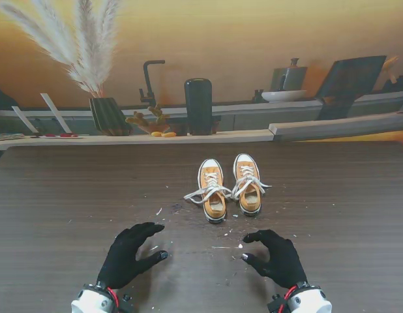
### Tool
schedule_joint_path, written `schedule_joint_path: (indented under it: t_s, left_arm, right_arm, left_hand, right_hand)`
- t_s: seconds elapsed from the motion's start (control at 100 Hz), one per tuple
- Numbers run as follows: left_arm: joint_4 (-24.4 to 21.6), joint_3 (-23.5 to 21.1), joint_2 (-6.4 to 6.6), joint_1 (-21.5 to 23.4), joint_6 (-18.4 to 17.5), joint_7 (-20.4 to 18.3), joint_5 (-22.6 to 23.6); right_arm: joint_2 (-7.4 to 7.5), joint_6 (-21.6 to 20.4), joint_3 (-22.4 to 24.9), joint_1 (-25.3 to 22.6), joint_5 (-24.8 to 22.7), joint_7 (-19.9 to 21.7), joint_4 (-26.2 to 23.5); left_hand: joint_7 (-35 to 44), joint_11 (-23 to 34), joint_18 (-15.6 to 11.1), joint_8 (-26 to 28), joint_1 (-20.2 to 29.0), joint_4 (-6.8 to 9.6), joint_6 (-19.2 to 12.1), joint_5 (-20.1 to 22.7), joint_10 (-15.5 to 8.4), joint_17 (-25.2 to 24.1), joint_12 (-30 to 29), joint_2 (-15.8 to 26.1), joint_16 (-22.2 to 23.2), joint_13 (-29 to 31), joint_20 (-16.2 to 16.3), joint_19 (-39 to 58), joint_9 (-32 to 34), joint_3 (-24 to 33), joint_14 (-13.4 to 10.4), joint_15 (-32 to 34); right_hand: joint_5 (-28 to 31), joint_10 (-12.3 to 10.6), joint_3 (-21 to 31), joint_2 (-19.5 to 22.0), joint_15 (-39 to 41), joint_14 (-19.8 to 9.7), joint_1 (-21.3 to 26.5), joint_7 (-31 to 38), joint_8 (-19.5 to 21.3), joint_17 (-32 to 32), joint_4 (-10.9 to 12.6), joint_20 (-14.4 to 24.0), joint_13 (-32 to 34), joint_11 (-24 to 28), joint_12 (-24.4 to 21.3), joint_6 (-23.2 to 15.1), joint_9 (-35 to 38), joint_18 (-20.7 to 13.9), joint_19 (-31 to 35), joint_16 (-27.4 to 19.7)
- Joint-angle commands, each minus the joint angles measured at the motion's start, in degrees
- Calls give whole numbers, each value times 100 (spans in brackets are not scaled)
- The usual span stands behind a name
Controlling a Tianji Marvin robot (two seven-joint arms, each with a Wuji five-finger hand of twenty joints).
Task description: Tie the shoelaces into a bow on the shoes
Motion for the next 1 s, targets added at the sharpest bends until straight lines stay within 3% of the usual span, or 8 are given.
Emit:
schedule_joint_path:
  t_s: [0.0,0.43,0.99]
  left_arm:
    - [-41,-11,-5,41,-8,-102,-27]
    - [-22,-41,-1,104,-155,-128,-50]
    - [33,30,13,118,-221,-103,21]
  right_arm:
    - [6,5,15,-26,15,36,-2]
    - [-4,65,-4,2,-139,-118,39]
    - [4,21,23,-2,-167,-99,32]
  left_hand:
    - [-57,-48,74,-117,53,69,191,-39,-48,44,-160,122,-157,-107,-65,-153,-140,119,-81,-146]
    - [-72,-90,86,-130,39,64,191,-68,1,18,-180,153,-181,-184,61,-355,-195,110,-77,-198]
    - [-71,-93,91,-129,53,66,201,-62,19,-3,-176,173,-185,-220,151,-443,-208,108,-62,-220]
  right_hand:
    - [-267,-162,-199,107,-105,-20,-289,-35,89,-77,139,-79,-125,-75,-83,-199,-139,-342,-51,-134]
    - [-821,-243,-388,304,-278,-115,-423,-250,-97,-277,149,-237,-516,-375,-208,-337,-502,-452,-211,-326]
    - [-830,-265,-464,345,-279,-92,-416,-134,-227,-295,174,-286,-596,-419,-229,-344,-482,-489,-267,-459]
